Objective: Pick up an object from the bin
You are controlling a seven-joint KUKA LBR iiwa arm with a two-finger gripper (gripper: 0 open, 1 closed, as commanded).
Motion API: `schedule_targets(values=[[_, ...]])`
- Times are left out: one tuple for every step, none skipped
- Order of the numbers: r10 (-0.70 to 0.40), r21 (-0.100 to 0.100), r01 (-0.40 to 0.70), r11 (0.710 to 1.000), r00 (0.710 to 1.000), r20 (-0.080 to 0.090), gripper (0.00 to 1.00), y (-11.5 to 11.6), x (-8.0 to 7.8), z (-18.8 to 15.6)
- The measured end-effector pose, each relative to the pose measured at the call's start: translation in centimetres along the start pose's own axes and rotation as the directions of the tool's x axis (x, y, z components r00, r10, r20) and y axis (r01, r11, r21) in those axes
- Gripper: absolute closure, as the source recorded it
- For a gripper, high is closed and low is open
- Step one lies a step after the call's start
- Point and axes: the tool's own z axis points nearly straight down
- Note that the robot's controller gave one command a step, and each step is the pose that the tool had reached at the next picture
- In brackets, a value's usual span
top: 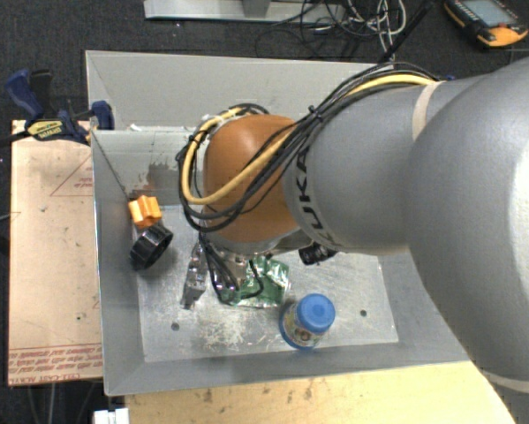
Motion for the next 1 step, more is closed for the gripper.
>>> schedule_targets(values=[[-0.36, -0.001, 0.36, 0.933, 0.933, 0.003, 0.0, 1.58, -0.32, 0.33]])
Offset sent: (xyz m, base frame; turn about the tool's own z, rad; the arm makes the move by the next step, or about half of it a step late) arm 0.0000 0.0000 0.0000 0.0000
